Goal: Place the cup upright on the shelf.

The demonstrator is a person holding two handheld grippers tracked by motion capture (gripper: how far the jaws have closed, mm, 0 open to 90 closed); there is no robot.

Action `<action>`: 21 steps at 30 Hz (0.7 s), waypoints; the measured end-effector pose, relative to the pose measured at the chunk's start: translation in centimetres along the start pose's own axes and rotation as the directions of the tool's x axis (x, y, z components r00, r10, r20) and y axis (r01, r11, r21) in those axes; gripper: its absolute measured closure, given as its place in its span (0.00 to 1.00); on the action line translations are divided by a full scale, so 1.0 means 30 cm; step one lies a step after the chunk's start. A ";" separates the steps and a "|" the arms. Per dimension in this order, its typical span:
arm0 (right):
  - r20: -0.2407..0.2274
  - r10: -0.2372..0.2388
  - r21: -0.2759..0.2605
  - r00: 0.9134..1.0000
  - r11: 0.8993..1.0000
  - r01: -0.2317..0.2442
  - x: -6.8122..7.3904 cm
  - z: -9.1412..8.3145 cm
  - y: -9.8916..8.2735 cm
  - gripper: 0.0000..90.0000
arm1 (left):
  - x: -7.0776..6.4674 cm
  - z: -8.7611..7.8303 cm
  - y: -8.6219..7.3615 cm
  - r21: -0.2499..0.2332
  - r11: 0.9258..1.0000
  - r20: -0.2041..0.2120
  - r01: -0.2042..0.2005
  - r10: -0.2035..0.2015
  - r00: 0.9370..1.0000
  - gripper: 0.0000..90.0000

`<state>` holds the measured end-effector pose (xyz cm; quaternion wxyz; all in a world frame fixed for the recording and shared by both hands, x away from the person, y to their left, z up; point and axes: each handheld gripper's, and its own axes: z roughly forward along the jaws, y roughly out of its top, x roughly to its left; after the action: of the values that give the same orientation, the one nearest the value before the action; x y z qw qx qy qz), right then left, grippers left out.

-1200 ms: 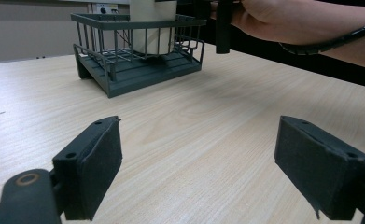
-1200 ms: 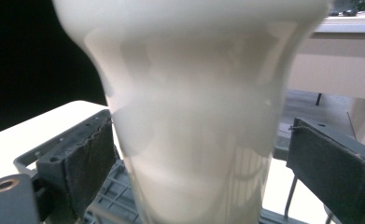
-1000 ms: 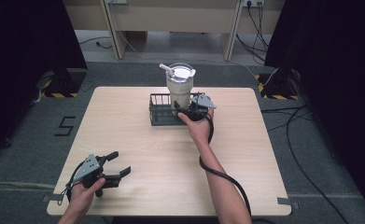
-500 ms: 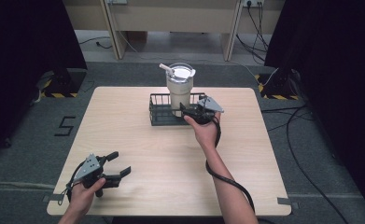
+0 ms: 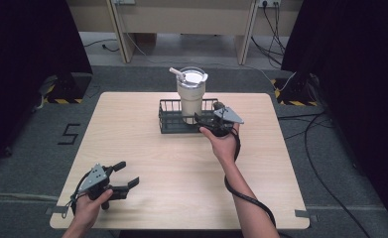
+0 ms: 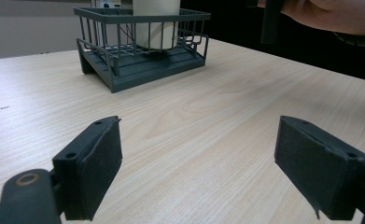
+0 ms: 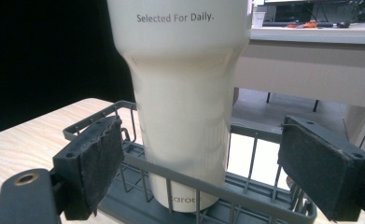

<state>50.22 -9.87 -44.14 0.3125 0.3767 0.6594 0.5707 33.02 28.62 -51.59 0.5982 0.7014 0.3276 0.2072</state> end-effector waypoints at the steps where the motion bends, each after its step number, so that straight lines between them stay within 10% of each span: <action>1: -0.004 0.001 0.001 1.000 1.000 -0.001 -0.001 -0.008 0.000 0.17 | 0.000 0.000 0.000 0.000 1.000 0.000 0.000 0.000 1.000 0.16; 21: -0.001 -0.002 0.014 1.000 1.000 0.002 -0.020 -0.118 0.002 0.17 | 0.000 -0.004 -0.001 0.004 1.000 -0.009 -0.003 0.003 1.000 0.16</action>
<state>47.57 -12.21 -43.54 0.3102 0.3779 0.6640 0.5658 32.94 28.72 -51.60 0.5948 0.7023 0.3296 0.2107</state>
